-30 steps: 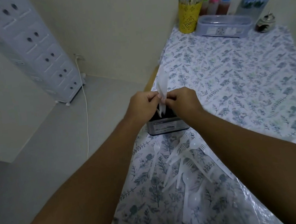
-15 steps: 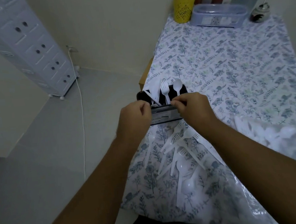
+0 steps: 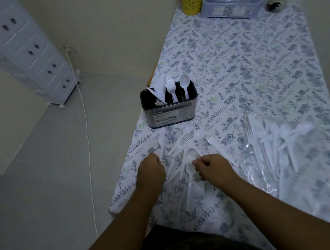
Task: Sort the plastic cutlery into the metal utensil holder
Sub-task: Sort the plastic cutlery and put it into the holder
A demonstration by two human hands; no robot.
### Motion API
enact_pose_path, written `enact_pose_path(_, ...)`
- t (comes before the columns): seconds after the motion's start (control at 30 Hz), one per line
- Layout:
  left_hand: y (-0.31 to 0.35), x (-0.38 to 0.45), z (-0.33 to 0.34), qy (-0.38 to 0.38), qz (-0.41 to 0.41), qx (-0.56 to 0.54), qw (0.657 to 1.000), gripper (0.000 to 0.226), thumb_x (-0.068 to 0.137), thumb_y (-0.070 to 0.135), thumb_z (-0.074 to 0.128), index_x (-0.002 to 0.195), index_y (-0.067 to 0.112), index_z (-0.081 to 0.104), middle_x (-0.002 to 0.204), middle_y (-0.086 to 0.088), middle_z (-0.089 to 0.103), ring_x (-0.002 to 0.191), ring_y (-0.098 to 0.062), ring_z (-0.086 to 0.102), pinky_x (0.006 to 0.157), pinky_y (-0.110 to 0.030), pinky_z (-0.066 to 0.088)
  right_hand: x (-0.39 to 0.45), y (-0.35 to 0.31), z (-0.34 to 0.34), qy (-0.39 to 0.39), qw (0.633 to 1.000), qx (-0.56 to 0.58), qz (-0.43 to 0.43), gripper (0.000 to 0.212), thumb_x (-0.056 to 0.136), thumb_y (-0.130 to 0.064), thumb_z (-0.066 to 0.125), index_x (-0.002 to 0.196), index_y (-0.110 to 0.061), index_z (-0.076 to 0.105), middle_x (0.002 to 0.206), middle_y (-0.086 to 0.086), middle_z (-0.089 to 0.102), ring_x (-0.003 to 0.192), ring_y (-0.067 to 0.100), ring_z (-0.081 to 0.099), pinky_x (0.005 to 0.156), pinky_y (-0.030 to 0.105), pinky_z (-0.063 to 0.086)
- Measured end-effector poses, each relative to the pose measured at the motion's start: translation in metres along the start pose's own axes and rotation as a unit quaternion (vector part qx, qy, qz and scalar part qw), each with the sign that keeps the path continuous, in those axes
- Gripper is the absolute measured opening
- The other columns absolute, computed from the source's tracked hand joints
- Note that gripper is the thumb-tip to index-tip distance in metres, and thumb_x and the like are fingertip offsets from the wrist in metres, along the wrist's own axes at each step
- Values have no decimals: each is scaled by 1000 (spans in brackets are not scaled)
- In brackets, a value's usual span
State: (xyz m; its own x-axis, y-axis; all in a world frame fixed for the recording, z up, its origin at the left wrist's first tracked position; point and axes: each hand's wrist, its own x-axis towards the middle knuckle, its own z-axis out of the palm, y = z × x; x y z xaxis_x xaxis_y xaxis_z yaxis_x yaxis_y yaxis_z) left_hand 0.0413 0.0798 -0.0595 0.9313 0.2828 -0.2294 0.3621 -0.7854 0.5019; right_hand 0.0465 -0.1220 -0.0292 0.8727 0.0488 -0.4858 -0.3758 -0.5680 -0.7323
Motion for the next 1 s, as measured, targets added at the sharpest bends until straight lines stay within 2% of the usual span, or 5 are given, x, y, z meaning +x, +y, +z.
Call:
enact_pose_path(0.1, 26, -27, -9, -41, 96, -105, 989, 10, 96, 15, 59, 90, 13, 66, 73, 2, 64, 64, -9, 58, 56, -20, 47, -6, -3, 1, -50, 992, 111, 38, 24, 98, -37, 63, 106, -15, 71, 98, 6, 75, 87, 18, 74, 83, 37, 62)
enact_pose_path(0.27, 53, -29, 0, -99, 191, -99, 971, 14, 93, 26, 66, 87, 14, 71, 73, 4, 68, 63, -4, 60, 60, -22, 52, -7, 2, -6, -8, 951, 285, 122, 27, 100, -22, 60, 89, 1, 65, 90, 21, 74, 86, 31, 74, 85, 45, 62)
enact_pose_path(0.5, 72, -2, 23, -96, 95, 2, 991, 30, 91, 37, 65, 79, 9, 64, 74, -3, 64, 71, -18, 60, 66, -32, 52, -18, 19, -25, 30, 939, 305, 159, 24, 100, 1, 42, 79, -11, 46, 77, 15, 54, 63, 25, 55, 63, 43, 54)
enact_pose_path(0.67, 92, 3, 43, -107, 9, -45, 993, 46, 83, 45, 72, 58, 10, 56, 48, 3, 47, 44, -13, 46, 46, -20, 34, -22, 27, -32, 53, 941, 290, 166, 27, 105, -24, 46, 97, -9, 68, 75, 9, 59, 63, 19, 52, 50, 29, 41)
enact_pose_path(1.0, 101, -13, 28, -261, -104, -207, 937, 17, 81, 17, 76, 73, 3, 71, 58, -5, 65, 45, -15, 54, 44, -21, 42, -13, 33, -39, 83, 944, 290, 134, 29, 104, -20, 53, 104, 4, 70, 81, 15, 68, 74, 24, 64, 80, 43, 59)
